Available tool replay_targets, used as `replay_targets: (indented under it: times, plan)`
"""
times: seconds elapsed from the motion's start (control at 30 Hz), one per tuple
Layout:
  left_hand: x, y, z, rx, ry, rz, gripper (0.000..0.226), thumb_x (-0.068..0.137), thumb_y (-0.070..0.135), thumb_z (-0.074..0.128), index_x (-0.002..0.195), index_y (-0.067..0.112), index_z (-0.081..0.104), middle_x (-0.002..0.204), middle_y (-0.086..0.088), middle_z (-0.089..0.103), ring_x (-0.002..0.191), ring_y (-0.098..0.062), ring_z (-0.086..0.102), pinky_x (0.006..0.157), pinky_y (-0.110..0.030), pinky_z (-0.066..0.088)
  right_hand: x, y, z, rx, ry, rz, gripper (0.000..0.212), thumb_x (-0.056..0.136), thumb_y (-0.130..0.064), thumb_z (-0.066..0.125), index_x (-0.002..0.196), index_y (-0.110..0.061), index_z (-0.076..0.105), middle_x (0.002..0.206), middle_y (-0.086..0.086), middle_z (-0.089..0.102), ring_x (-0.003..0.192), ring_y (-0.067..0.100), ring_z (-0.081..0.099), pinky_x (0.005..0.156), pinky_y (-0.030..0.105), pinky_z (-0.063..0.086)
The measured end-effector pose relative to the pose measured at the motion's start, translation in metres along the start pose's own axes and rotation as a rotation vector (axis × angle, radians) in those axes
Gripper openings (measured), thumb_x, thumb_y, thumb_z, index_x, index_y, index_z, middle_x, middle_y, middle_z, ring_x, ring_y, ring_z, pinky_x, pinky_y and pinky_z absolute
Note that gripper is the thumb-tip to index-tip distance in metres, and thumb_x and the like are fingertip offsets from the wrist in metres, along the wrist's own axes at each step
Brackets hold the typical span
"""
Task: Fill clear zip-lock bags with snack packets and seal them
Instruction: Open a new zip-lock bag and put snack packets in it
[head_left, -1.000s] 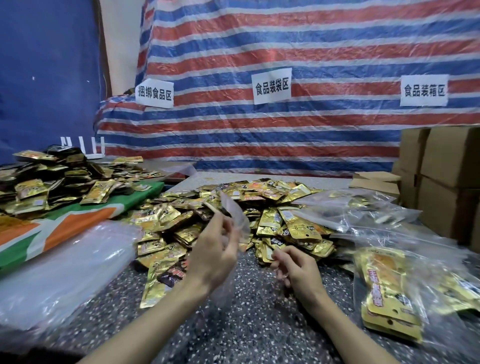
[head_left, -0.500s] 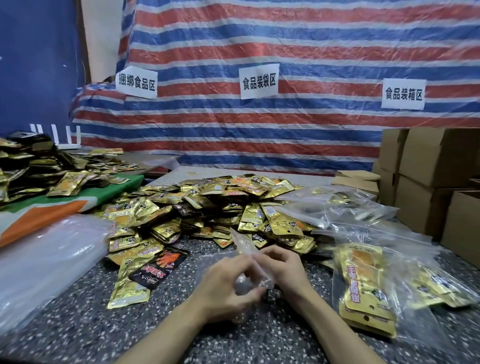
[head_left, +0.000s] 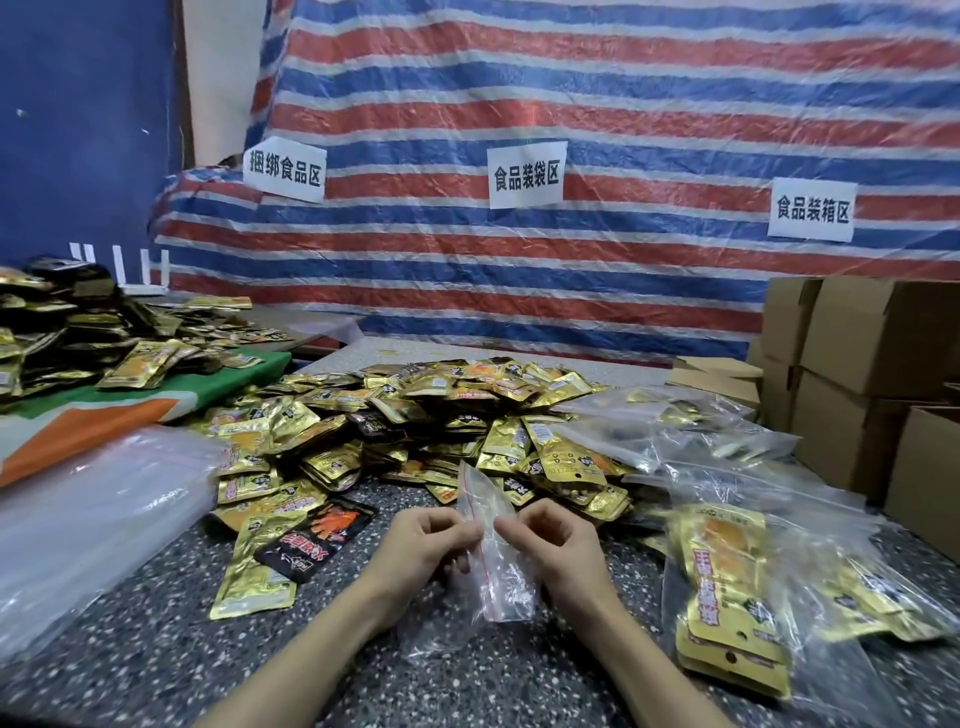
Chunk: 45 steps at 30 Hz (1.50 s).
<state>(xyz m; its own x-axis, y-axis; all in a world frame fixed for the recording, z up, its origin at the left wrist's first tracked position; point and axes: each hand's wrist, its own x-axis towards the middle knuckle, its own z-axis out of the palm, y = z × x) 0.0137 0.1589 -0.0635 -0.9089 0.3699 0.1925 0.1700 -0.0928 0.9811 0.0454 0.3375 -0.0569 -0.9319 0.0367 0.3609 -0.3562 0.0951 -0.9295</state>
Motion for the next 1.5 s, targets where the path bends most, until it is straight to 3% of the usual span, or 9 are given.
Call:
replay_targets:
  times: [0.13,0.3,0.47,0.7,0.87,1.03,1.2,1.33,1.5]
  plan:
    - [-0.002,-0.001,0.000,0.057,-0.020,-0.014,0.026,0.075,0.037,0.081,0.066,0.015,0.071,0.060,-0.006,0.062,0.050,-0.016,0.053,0.048,-0.026,0.043,-0.001,-0.002,-0.002,0.030,-0.004,0.012,0.053,0.055,-0.052,0.088,0.070,-0.011,0.058,0.063,0.000,0.053,0.059,0.011,0.046,0.052,0.018,0.039]
    - [-0.003,0.000,0.000,0.101,-0.026,0.009,0.027,0.079,0.043,0.075,0.065,0.021,0.071,0.064,-0.004,0.067,0.056,-0.016,0.060,0.054,-0.024,0.049,-0.001,0.000,0.002,-0.052,-0.201,0.031,0.029,0.074,-0.025,0.086,0.064,-0.011,0.062,0.059,-0.004,0.056,0.052,0.006,0.048,0.051,0.014,0.039]
    - [-0.001,0.000,0.001,0.001,0.034,0.025,0.029,0.085,0.037,0.071,0.060,0.023,0.066,0.060,-0.007,0.061,0.051,-0.017,0.056,0.050,-0.026,0.046,0.002,0.001,0.001,-0.005,-0.025,0.044,0.030,0.087,-0.020,0.074,0.068,0.002,0.064,0.066,0.009,0.059,0.062,0.019,0.052,0.058,0.025,0.043]
    - [0.006,0.000,-0.004,-0.194,0.220,0.007,0.027,0.077,0.015,0.073,0.057,0.014,0.055,0.059,-0.009,0.052,0.049,-0.018,0.047,0.049,-0.028,0.036,0.010,0.000,-0.005,0.239,0.233,0.243,0.034,0.097,-0.023,0.061,0.067,-0.011,0.070,0.070,0.012,0.063,0.063,0.022,0.057,0.054,0.030,0.042]
    - [0.006,0.005,-0.010,-0.363,0.306,0.060,0.015,0.061,0.015,0.074,0.056,0.014,0.059,0.052,-0.004,0.049,0.050,-0.016,0.043,0.053,-0.030,0.037,0.012,0.002,-0.008,0.284,0.223,0.256,0.041,0.096,-0.031,0.057,0.057,-0.022,0.069,0.061,-0.001,0.057,0.055,0.012,0.045,0.055,0.029,0.030]
    - [0.007,0.001,-0.011,-0.327,0.259,0.025,0.020,0.064,0.026,0.073,0.055,0.020,0.057,0.056,-0.001,0.050,0.048,-0.014,0.046,0.049,-0.025,0.040,0.007,0.003,-0.006,0.237,0.204,0.207,0.043,0.091,-0.045,0.056,0.071,-0.009,0.068,0.061,0.003,0.056,0.051,0.012,0.044,0.048,0.024,0.031]
    - [0.010,-0.003,-0.011,-0.300,0.235,0.023,0.030,0.063,0.031,0.082,0.066,0.016,0.056,0.056,-0.001,0.055,0.047,-0.016,0.048,0.047,-0.026,0.039,0.015,-0.005,0.000,-0.134,0.309,-0.053,0.022,0.095,-0.027,0.063,0.081,-0.010,0.064,0.069,0.003,0.061,0.060,0.014,0.053,0.050,0.019,0.042]
    - [0.015,-0.005,-0.012,-0.323,0.234,0.014,0.021,0.064,0.035,0.076,0.065,0.019,0.063,0.056,0.000,0.057,0.047,-0.014,0.049,0.042,-0.023,0.037,0.049,-0.022,-0.001,-0.806,0.242,-0.241,0.008,0.091,-0.018,0.064,0.092,-0.022,0.057,0.085,-0.007,0.061,0.075,0.003,0.058,0.067,0.020,0.051]
    - [0.020,-0.010,-0.011,-0.317,0.210,0.057,0.027,0.064,0.033,0.081,0.050,0.023,0.060,0.052,0.002,0.054,0.045,-0.013,0.049,0.040,-0.020,0.037,0.082,-0.023,-0.012,-1.397,0.180,-0.046,0.046,0.085,-0.028,0.062,0.125,-0.012,0.048,0.119,0.010,0.052,0.107,0.024,0.045,0.091,0.036,0.044]
